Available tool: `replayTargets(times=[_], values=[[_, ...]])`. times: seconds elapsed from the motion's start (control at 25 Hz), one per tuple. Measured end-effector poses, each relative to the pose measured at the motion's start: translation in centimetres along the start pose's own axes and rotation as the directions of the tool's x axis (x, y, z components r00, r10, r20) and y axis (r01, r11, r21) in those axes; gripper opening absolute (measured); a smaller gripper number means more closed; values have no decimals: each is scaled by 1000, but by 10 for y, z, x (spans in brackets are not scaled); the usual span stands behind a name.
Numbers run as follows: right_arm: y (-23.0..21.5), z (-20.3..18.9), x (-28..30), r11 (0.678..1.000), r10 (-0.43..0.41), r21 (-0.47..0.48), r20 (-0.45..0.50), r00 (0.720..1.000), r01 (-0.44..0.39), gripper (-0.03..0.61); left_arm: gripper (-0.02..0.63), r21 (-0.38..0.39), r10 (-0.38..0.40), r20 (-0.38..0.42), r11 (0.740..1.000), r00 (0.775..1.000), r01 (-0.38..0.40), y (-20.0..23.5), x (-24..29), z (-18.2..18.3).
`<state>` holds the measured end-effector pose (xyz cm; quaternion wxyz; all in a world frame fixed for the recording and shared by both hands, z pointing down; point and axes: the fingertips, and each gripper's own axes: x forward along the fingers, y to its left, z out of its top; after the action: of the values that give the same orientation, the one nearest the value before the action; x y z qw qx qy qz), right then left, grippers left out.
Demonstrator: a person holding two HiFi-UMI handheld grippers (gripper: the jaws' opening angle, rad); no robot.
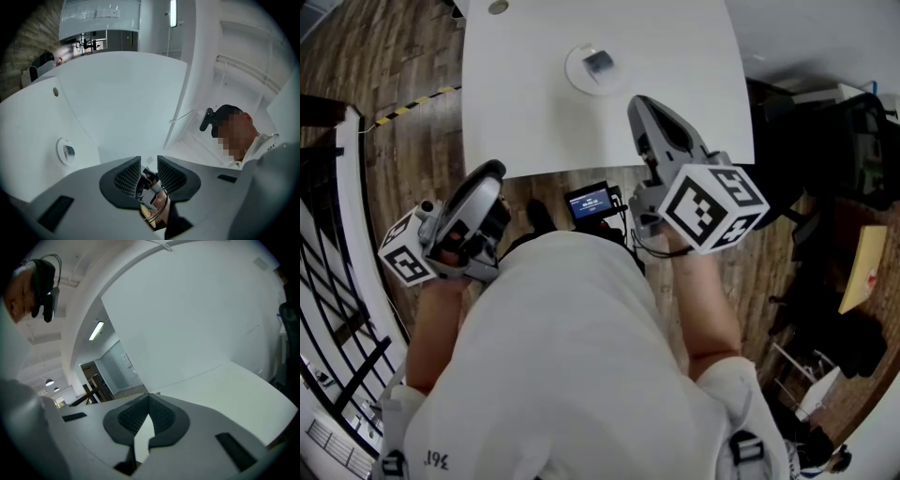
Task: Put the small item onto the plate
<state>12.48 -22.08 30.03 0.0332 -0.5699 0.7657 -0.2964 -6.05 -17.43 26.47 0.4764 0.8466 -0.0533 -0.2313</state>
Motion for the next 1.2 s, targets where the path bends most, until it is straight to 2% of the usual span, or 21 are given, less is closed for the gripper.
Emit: replayTargets(times=[0.28,0.84,1.2], values=[[9,24,-25,999,24,27,69,997,-26,2,112,-2,-13,0,1000,1000,13,-4,3,1],[16,31,-28,999,23,-31,92,995,-20,0,110,-60,-23,-65,998,998,19,0,13,-22],[10,31,-29,999,26,-31,90,996,-24,0,112,-80,-23,-87,997,996,16,3,19,-31]])
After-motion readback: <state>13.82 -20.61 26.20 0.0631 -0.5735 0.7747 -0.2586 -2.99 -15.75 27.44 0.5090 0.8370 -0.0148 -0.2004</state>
